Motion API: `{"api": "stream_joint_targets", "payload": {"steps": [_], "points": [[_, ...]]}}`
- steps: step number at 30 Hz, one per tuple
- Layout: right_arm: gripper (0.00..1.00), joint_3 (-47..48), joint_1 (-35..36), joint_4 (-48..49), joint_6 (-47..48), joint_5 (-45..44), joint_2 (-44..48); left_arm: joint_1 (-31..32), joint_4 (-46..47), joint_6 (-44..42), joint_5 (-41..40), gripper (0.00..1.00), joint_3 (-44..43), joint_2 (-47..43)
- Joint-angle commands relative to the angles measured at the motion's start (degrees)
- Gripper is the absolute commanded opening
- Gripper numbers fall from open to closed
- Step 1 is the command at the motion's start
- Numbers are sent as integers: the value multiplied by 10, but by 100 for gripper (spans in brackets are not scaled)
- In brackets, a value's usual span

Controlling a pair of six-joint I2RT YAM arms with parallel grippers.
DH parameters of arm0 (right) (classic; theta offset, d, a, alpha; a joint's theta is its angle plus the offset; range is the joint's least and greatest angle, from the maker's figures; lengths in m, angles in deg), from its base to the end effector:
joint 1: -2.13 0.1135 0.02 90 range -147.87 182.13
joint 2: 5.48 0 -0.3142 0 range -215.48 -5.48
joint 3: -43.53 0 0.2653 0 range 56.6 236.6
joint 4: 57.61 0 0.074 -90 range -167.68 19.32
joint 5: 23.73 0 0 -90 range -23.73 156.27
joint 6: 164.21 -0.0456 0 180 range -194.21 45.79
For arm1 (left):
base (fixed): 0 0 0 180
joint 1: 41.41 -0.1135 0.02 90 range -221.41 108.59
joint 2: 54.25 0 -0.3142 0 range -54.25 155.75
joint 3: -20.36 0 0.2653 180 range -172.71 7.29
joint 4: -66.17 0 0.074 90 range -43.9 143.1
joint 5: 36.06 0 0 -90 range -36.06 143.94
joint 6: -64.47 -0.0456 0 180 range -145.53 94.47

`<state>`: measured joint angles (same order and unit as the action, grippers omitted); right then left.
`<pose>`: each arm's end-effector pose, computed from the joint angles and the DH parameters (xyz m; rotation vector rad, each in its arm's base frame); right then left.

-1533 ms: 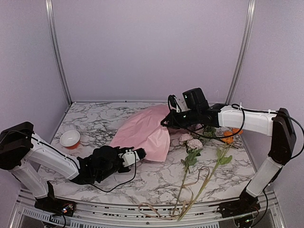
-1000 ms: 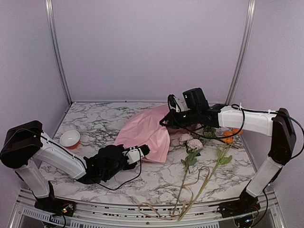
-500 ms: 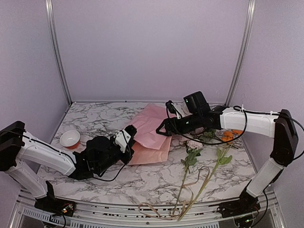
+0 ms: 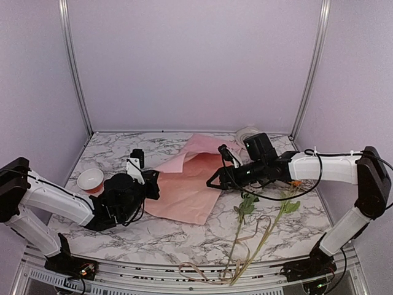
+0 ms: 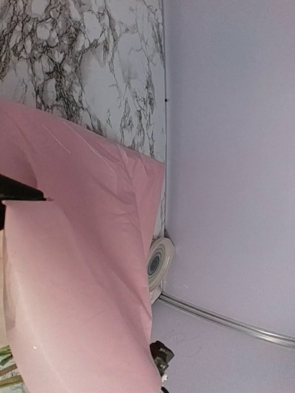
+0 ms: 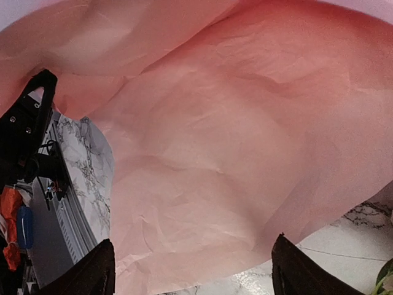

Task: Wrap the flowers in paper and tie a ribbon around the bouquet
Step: Unfold the folded wrapping paper at the center of the board.

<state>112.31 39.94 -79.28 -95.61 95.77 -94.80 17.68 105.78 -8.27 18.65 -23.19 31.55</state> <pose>0.2619 0.2316 0.2582 -0.6294 2.3726 1.0917 0.1790 -0.2477 0.2434 0.1145 1.6304 -0.5320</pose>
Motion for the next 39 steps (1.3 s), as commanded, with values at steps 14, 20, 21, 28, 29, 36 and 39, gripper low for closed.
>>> {"api": "stream_joint_targets", "payload": {"steps": [14,20,21,28,29,36,39], "points": [[81,148,-4,-94,54,-318,-120,-131,-222,599,-148,0,184,-208],[80,223,-4,-94,83,-347,-208,-147,-259,665,-122,0,192,-205],[80,230,-4,-84,91,-354,-230,-150,-259,660,-111,0,188,-198],[76,317,-6,-148,120,-486,-363,-163,-258,564,-59,0,150,-158],[76,309,-7,-145,122,-487,-364,-163,-258,539,-54,0,140,-151],[75,206,-15,-145,83,-499,-320,-186,-248,420,17,0,79,-93],[74,153,-15,-136,69,-471,-293,-194,-249,379,31,0,57,-72]]}}
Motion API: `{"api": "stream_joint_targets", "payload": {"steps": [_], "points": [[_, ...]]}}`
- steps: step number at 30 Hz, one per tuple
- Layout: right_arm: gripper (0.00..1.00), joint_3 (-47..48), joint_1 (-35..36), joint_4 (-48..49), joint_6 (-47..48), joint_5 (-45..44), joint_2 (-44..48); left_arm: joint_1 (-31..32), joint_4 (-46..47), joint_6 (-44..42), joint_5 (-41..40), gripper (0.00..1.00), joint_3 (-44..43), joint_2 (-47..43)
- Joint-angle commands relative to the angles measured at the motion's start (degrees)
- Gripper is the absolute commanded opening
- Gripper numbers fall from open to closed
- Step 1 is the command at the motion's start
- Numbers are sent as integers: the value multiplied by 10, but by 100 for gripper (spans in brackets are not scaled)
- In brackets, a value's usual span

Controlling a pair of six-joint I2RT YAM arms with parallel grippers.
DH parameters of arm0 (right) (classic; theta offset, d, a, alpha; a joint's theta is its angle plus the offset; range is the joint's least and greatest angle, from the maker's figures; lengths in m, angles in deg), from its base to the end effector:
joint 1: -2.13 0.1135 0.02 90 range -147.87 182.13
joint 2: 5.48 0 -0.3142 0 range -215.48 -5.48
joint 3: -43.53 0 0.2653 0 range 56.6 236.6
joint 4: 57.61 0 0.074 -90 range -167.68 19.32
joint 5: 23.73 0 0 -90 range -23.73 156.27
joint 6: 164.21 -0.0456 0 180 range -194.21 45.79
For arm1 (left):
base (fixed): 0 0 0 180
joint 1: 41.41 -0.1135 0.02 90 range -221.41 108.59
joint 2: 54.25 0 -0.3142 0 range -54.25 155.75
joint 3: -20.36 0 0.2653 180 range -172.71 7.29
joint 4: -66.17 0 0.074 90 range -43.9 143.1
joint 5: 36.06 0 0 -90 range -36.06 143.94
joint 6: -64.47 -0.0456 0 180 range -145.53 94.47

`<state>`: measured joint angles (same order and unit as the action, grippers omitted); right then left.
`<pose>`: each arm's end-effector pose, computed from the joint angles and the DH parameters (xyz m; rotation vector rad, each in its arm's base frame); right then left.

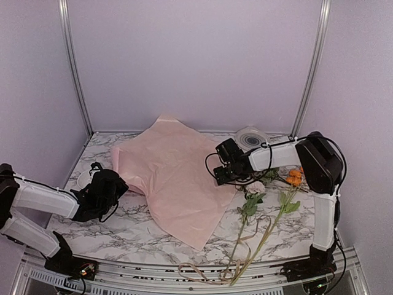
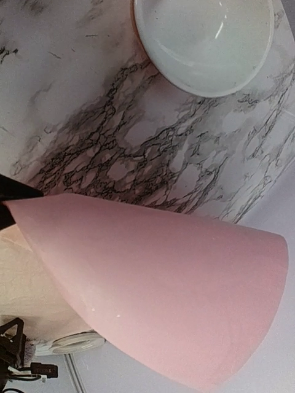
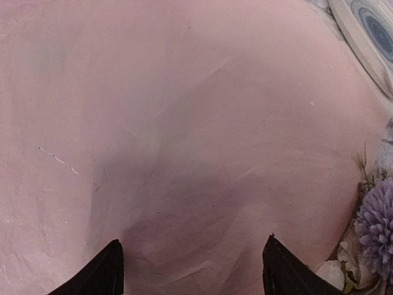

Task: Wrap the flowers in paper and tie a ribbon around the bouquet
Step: Unfold the folded wrapping paper at the center of the board, then adjust the flattened wrapping paper at the center of the board.

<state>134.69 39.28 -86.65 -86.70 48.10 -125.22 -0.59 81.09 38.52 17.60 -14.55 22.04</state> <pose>0.3845 0.2735 0.1603 -0.4205 2.4675 -0.0582 0.2021 -0.1389 0.1940 -0.7771 1.8216 -0.5644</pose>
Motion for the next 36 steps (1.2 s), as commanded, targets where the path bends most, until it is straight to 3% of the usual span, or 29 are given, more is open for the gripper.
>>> {"api": "stream_joint_targets", "payload": {"steps": [1,4,5,8,10,15,20,24,29,32,36], "points": [[74,-86,-8,-61,-26,7,21,-14,-2,-95,42,0,-32,31],[74,-119,-8,-58,-32,4,50,-43,-3,-116,43,0,-35,36],[74,-126,-9,-58,-32,6,57,-45,-9,-131,40,5,-37,35],[74,-132,-8,-72,-34,15,72,-45,-40,-160,44,50,-46,26],[74,-139,-9,-82,-40,15,81,-46,-67,-189,36,61,-55,14],[74,-172,-8,-97,-49,28,115,-44,-213,-261,-45,74,-111,-17],[73,-169,3,-119,-47,40,156,-43,-321,-340,-97,79,-186,-21],[73,-129,0,-112,-13,55,168,-29,-344,-370,-10,70,-222,-24],[73,-21,-19,-125,26,47,100,31,-383,-361,81,59,-236,41],[73,33,-32,-127,42,67,52,74,-423,-357,123,59,-254,107],[72,92,-41,-140,62,71,-12,82,-442,-317,130,59,-240,164]]}}
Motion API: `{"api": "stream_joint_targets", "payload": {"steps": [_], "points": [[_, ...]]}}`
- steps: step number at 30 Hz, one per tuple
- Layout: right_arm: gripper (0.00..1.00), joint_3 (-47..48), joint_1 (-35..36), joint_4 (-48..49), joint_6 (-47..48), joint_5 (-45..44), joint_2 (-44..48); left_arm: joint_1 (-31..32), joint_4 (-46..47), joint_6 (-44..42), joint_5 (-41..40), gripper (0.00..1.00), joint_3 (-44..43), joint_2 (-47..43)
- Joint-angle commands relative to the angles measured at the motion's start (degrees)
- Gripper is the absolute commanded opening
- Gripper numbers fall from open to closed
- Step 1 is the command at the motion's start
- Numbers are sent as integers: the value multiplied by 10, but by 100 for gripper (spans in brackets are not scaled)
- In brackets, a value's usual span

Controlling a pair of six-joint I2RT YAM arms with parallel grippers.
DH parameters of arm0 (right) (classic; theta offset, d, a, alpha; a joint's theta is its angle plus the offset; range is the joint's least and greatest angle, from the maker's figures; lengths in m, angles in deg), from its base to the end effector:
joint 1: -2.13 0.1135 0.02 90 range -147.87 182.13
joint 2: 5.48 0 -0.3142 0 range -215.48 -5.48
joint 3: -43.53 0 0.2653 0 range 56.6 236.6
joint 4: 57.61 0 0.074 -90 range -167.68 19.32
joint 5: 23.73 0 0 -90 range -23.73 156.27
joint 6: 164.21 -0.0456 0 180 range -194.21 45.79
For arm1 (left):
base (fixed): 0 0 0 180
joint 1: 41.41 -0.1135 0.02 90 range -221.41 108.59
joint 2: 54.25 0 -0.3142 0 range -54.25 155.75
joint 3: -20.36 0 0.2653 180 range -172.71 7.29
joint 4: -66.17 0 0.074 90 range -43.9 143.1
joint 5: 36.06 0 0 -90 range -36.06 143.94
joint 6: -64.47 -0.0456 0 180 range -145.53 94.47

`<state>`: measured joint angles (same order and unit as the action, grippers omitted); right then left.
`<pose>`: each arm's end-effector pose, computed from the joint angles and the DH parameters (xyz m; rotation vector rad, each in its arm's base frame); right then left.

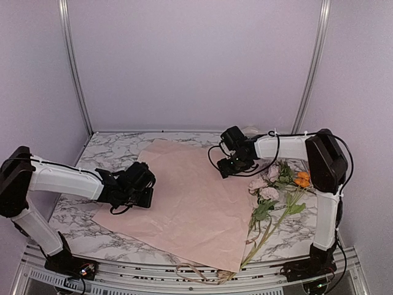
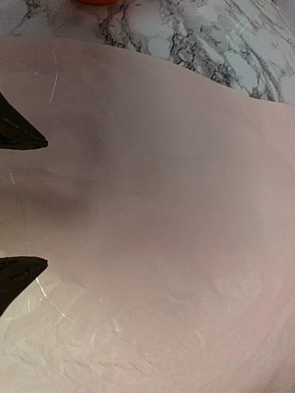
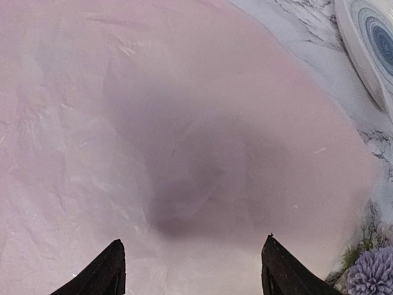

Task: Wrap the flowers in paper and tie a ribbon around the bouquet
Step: Adjust the flattened wrapping paper at the center of the board.

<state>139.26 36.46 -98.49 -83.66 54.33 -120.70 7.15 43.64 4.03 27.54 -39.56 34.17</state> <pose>0.3874 0.2531 0.2061 -0.4873 2.5413 0.0041 0.2248 -0.2240 0.2117 0.1943 2.3351 -0.0954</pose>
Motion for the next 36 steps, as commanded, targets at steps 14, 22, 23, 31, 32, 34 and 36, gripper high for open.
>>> {"api": "stream_joint_targets", "payload": {"steps": [14,22,23,31,32,34,36], "points": [[71,-38,-25,-7,11,13,-41,-72,-24,-31,16,60,-23,163],[71,-64,-25,-3,-16,33,-18,-128,-26,-122,-35,67,-97,197],[71,-67,-25,-2,-19,37,-16,-129,-28,-128,-35,67,-104,201],[71,-50,-25,-19,-18,61,34,-128,-26,-161,-55,67,-134,193],[70,-45,-25,-21,-18,64,47,-128,-25,-165,-55,67,-139,188],[68,-39,-25,-31,-19,55,84,-128,-18,-169,-54,67,-144,169],[66,-45,-25,-41,-25,31,119,-126,-6,-172,-49,69,-143,142]]}}
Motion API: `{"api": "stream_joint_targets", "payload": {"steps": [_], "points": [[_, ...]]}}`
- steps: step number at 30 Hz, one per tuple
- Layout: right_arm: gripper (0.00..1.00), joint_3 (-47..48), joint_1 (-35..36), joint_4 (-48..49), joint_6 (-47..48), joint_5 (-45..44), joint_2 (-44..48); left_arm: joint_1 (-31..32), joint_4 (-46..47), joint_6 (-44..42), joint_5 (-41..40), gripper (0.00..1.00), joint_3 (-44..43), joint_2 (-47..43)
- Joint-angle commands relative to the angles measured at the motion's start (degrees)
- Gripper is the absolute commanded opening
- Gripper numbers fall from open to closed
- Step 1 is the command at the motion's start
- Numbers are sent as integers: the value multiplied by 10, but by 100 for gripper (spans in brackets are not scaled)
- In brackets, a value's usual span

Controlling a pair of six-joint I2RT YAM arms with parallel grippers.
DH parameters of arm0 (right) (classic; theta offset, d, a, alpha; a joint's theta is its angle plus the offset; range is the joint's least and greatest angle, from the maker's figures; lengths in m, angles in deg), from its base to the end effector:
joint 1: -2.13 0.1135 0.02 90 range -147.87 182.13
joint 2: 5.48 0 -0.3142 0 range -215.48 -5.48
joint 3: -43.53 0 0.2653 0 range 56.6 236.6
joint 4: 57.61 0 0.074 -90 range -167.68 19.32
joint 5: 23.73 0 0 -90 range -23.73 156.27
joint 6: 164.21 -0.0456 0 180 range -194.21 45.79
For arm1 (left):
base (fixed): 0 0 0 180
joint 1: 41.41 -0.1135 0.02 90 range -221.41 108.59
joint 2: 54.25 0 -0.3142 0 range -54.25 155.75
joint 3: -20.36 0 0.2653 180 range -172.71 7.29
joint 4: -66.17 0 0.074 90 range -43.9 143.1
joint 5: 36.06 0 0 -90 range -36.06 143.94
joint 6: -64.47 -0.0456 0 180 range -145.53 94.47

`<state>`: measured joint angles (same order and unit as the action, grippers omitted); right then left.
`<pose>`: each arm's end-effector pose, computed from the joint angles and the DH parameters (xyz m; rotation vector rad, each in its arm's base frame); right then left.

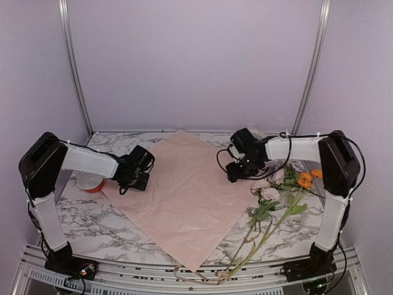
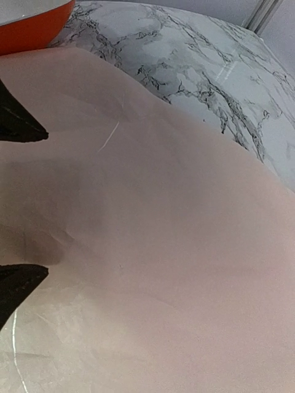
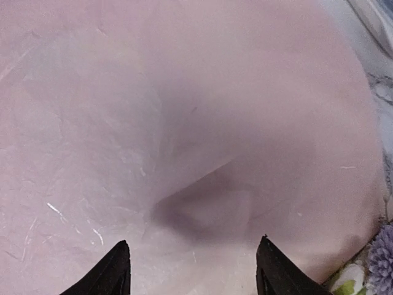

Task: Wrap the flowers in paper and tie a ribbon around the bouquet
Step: Adjust the flattened wrapping paper at the center of the board, then pick up the fake flower from the corner of the board.

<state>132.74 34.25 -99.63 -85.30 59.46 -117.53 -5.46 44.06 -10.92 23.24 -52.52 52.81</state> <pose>0.3697 0.2257 0.1938 -0.4558 2.6513 0.0720 0.3330 -0.2127 0.1707 0.2459 2.3735 0.2826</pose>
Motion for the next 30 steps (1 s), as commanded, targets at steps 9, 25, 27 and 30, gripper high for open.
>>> {"api": "stream_joint_targets", "payload": {"steps": [9,25,27,30], "points": [[60,-147,-61,-50,-110,-93,254,132,88,-162,-7,91,24,-156],[50,-366,-309,-8,-200,-20,388,143,176,-244,46,99,30,-142],[54,-379,-320,7,-208,-7,380,143,170,-239,47,99,30,-134],[58,-389,-320,29,-212,7,356,143,172,-239,49,99,36,-130]]}}
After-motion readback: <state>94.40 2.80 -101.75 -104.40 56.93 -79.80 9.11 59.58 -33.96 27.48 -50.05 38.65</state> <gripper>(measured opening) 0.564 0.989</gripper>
